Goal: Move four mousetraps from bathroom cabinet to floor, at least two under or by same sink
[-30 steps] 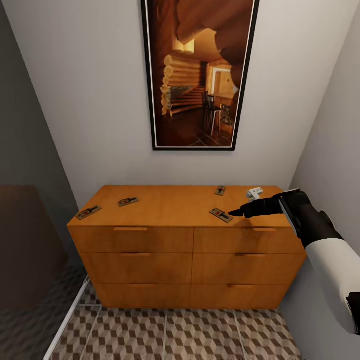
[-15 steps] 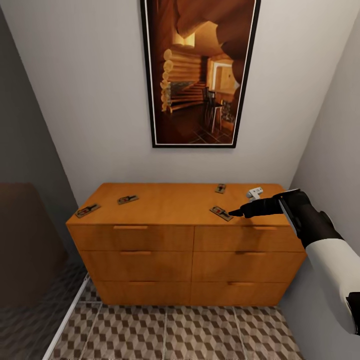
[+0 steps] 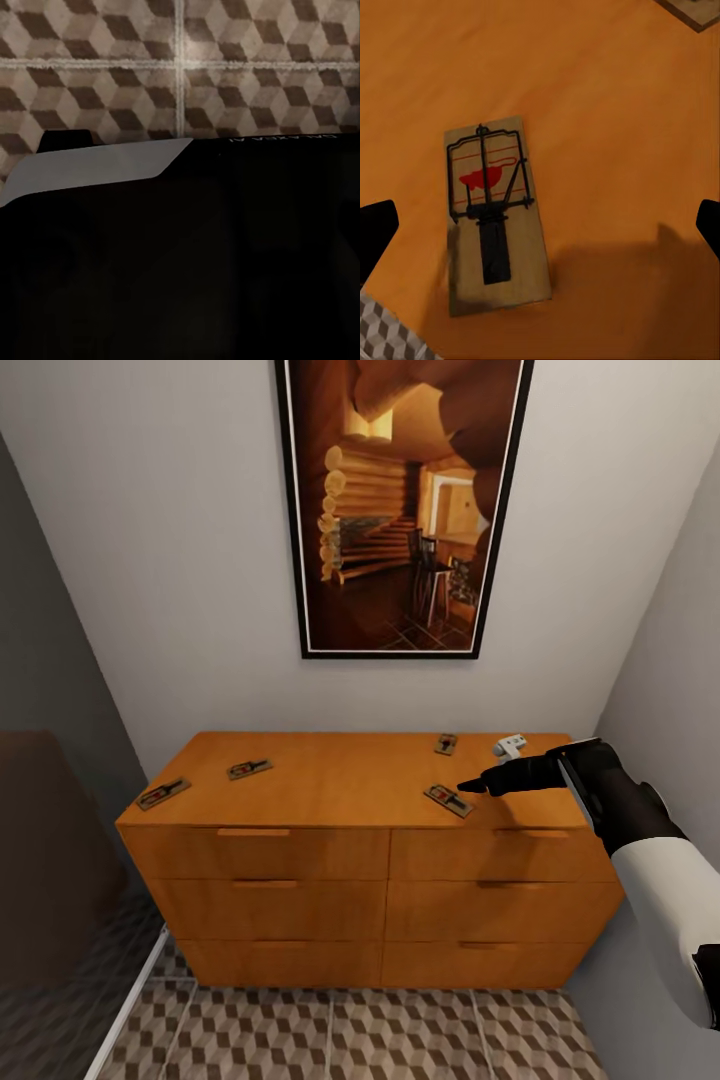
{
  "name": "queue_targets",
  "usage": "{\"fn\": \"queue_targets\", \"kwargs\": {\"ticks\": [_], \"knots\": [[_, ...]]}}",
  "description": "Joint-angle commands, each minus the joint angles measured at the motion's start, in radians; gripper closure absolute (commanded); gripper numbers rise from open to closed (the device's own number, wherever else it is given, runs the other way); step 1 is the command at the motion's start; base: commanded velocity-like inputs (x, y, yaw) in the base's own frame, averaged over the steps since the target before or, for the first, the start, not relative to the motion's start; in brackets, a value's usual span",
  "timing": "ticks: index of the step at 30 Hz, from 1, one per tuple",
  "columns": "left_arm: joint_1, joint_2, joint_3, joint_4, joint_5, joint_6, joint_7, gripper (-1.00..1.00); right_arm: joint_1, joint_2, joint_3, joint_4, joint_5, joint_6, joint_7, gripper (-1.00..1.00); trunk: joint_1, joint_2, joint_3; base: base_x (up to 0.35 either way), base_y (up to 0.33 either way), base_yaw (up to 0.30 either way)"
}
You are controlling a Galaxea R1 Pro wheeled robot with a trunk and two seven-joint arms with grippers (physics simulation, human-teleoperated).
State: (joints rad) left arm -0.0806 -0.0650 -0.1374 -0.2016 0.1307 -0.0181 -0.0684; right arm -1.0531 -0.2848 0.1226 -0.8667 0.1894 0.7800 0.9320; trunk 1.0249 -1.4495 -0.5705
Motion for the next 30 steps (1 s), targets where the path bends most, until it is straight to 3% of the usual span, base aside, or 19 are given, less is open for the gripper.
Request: {"fn": "queue_targets", "kwargs": {"ticks": [1,18,30], "knots": [[-0.001,0.001,-0.008,0.001,0.010,-0.002,-0.001,-1.00,-0.001,0.000,0.001,-0.001,0.010,0.001,0.008,-1.00,0.000,0.000,-0.001,0.045,0.000,0.000],[-0.001,0.001,-0.008,0.001,0.010,-0.002,-0.001,-1.00,-0.001,0.000,0.002,-0.001,0.012,0.002,0.007,-1.00,0.000,0.000,-0.001,0.010,0.004,0.000],[-0.001,0.000,-0.008,0.000,0.010,-0.002,-0.001,-1.00,-0.001,0.001,0.003,0.000,0.014,0.003,0.007,-1.00,0.000,0.000,-0.001,-0.035,0.106,0.000]]}}
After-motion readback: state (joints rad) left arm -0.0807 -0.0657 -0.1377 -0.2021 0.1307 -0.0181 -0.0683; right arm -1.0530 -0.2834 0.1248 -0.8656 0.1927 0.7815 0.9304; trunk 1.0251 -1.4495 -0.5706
